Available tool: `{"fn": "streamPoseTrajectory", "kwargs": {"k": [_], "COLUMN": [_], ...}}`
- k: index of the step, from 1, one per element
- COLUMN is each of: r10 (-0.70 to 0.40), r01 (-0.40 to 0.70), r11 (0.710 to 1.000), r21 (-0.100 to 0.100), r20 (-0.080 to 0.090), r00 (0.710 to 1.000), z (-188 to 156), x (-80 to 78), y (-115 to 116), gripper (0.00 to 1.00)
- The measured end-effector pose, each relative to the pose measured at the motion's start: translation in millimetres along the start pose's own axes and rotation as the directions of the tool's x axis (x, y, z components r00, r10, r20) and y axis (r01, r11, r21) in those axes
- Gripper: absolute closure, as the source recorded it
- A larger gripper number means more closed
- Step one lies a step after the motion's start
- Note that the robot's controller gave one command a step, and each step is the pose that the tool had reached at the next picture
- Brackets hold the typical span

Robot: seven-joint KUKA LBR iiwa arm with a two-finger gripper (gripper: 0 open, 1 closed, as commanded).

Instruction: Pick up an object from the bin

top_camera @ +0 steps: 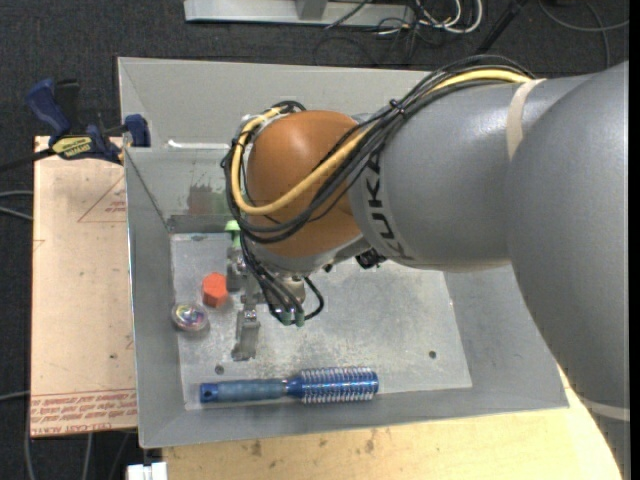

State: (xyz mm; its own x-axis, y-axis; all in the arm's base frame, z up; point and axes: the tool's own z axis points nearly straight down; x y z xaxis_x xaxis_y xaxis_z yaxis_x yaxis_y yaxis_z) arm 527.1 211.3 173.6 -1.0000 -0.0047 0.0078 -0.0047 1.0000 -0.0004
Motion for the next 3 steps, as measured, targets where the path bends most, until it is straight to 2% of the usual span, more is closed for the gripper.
{"fn": "streamPoseTrajectory", "kwargs": {"k": [1,2,3], "r10": [-0.002,-0.004,0.040], "r01": [0.002,0.004,-0.040], "r11": [1.000,1.000,0.999], "r21": [-0.002,-0.002,-0.004], "r20": [0.013,0.007,0.015], "r00": [1.000,1.000,0.999], "z": [100.1,99.5,-9.7], "x": [42.7,44.2,47.8], "y": [-50.2,-48.7,-52.7], "gripper": [0.00,1.00,1.00]}}
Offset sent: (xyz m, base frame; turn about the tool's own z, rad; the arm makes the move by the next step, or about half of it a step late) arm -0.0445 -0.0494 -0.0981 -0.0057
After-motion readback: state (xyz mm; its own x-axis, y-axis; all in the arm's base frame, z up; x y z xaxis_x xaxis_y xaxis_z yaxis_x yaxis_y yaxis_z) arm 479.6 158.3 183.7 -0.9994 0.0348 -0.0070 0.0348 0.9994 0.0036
